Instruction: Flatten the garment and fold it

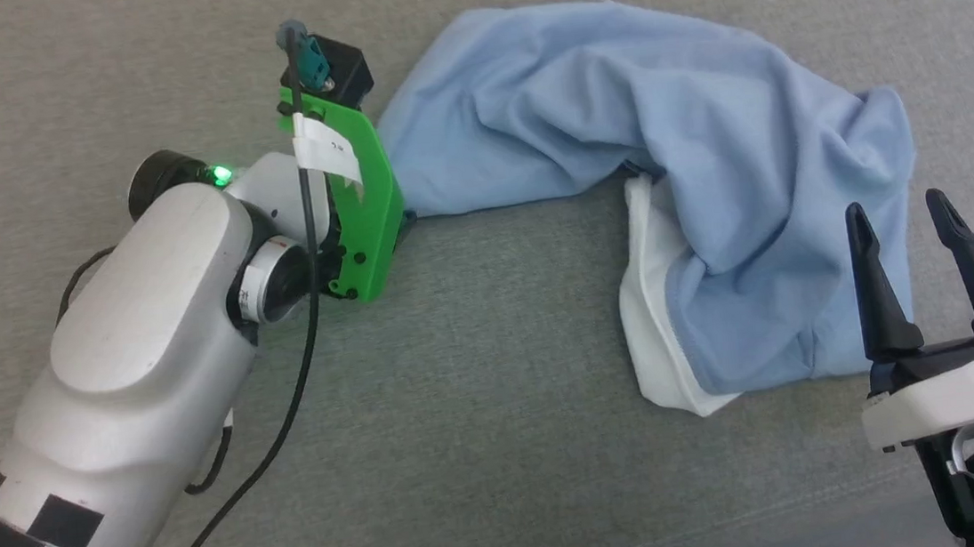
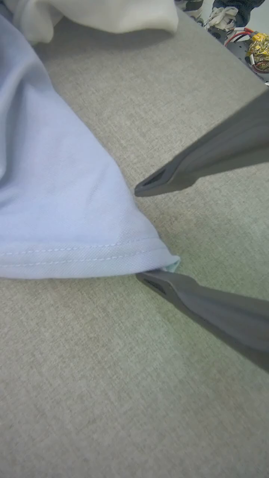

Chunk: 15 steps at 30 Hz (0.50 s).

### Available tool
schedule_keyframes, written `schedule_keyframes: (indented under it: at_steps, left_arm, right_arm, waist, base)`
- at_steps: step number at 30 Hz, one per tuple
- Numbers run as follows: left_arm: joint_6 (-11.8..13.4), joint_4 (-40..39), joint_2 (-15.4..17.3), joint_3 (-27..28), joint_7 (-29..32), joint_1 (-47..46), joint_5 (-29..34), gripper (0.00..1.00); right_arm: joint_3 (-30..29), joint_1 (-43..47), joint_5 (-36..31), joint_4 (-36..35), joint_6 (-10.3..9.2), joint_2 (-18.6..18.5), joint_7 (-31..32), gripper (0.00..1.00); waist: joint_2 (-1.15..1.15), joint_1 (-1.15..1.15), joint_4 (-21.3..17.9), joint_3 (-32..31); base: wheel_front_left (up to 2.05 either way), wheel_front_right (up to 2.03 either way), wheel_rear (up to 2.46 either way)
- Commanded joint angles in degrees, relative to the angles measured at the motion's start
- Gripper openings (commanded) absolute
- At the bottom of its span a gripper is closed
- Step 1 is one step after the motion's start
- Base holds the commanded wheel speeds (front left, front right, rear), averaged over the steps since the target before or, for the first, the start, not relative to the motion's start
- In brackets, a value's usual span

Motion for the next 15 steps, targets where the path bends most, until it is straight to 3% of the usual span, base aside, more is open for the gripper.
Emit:
schedule_keyframes:
  at_steps: [1, 5, 6, 8, 15]
  left_arm:
    - [0.3, 0.5, 0.4, -0.1, -0.4, -1.3, 0.5, 1.00]
    - [0.5, 2.2, 0.7, -1.1, -0.7, -0.9, 1.7, 1.00]
    - [0.1, 2.5, 0.8, -1.4, -0.3, -0.5, 1.4, 0.55]
    - [-0.7, 2.6, 0.7, -1.7, -0.4, 0.1, 0.8, 0.00]
    - [-0.2, 1.4, 0.9, 0.7, -8.8, 1.0, 1.9, 0.00]
  right_arm:
    - [0.0, -1.1, -0.3, 0.3, -0.09, 0.2, -0.6, 1.00]
    - [0.1, -1.5, -0.1, 1.2, -0.09, 0.3, -1.2, 1.00]
    - [0.0, -1.5, 0.1, 1.5, -0.09, 0.3, -1.3, 1.00]
    - [-0.1, -1.6, 0.1, 1.8, -0.09, 0.3, -1.4, 1.00]
    - [-0.2, -1.6, -0.7, 2.3, -0.09, 0.3, -0.7, 1.00]
  waist:
    - [0.00, 0.00, -2.2, 2.3]
    - [0.00, 0.00, -2.2, 2.8]
    - [0.00, 0.00, -2.0, 2.7]
    - [0.00, 0.00, -1.5, 2.4]
    - [0.00, 0.00, 1.1, -0.9]
  base:
    - [0.00, 0.00, 0.00]
    - [0.00, 0.00, 0.00]
    - [0.00, 0.00, 0.00]
    - [0.00, 0.00, 0.00]
    - [0.00, 0.00, 0.00]
